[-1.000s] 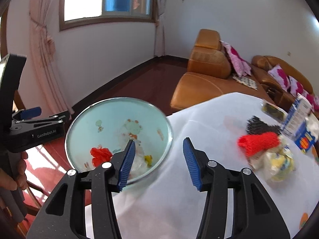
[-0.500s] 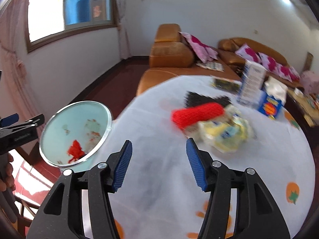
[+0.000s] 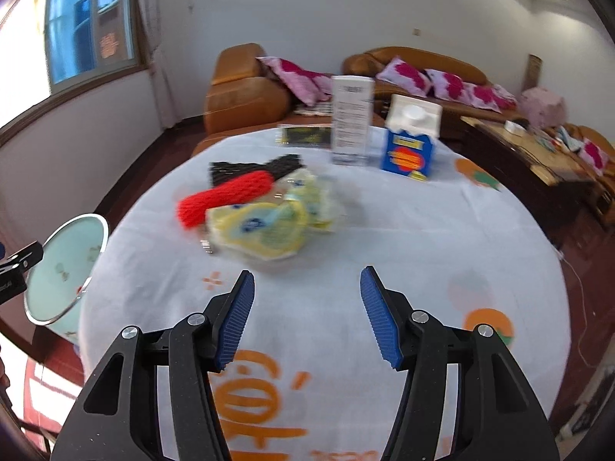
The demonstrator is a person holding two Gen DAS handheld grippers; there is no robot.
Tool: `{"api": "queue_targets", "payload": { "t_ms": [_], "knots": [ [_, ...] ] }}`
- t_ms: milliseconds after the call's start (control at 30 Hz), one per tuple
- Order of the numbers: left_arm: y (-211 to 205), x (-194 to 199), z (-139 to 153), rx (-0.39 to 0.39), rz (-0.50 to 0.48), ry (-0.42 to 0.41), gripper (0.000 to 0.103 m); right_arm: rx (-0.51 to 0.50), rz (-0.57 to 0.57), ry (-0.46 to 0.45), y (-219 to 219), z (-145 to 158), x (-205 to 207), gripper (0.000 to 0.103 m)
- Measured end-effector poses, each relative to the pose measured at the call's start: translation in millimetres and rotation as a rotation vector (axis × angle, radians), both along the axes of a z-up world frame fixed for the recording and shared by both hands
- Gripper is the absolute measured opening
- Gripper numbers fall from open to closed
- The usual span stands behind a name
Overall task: Collect trash
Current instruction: 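Move both grippers back over the table toward the remaining items, then grasp the yellow-blue plastic bag with the right gripper while the left grasps the red foam net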
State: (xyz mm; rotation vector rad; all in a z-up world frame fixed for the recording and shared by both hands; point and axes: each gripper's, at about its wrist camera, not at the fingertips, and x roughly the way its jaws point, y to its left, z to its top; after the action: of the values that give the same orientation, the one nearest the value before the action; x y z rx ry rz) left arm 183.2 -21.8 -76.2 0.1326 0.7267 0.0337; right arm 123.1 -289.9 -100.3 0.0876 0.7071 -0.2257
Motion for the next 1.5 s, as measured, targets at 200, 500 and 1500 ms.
{"api": "queue_targets", "payload": {
  "t_ms": [200,500,1500],
  "knots": [
    [-28.2,0.8,-8.6,-0.012,-0.073,0.029,0.097,-0.008,-0.059,0.000,-25.7,0.8,-9.2,0.058],
    [-50.2,2.8,-27.6,-0.060,-0.178,0.086,0.097,0.025,-0.085,0.024,-48.4,-2.6,7.3,0.052],
    [-92.1,74.8,-24.5,-0.109,-0.301,0.069,0.097,0.339,0.025,0.111,-52.4,-23.9,102.3,0.008]
  ]
}}
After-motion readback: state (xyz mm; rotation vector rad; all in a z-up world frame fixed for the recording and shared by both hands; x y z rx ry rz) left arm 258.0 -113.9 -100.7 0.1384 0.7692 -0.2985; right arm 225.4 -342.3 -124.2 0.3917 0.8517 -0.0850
